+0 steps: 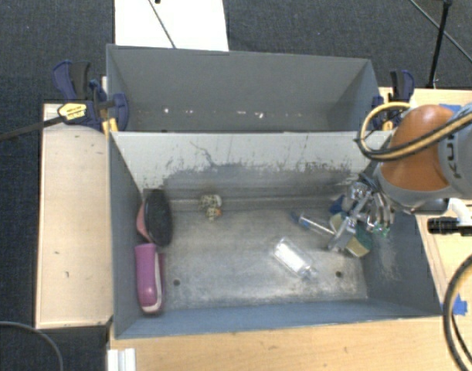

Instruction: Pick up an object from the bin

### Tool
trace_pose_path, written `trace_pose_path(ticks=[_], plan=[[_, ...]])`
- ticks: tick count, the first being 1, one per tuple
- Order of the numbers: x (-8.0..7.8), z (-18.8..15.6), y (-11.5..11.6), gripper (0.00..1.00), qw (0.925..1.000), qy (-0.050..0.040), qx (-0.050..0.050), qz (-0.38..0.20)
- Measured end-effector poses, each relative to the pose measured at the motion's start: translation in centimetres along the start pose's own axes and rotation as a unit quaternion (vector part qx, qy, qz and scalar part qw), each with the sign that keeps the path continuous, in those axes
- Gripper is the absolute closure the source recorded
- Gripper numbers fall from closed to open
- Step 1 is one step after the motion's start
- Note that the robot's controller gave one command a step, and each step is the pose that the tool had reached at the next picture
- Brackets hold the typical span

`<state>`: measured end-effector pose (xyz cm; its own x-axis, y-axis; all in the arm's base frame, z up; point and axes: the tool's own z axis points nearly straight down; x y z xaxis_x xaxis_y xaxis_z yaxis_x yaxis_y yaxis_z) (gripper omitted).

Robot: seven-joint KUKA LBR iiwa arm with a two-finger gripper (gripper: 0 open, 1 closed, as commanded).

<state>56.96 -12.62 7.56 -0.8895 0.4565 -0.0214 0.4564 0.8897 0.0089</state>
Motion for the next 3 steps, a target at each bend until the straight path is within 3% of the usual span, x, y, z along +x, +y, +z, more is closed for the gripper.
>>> trace_pose_path(ticks=[1,2,3], plan=[[0.3,0.1,-0.1,1.00,1.0000,0.0064,0.002,-0.002],[-0.8,-9.0,-0.6,1.00,0.9466,0.0072,0.001,-0.322],[-1.7,-20.6,-2.1,1.00,0.9508,0.0050,0.002,-0.310]])
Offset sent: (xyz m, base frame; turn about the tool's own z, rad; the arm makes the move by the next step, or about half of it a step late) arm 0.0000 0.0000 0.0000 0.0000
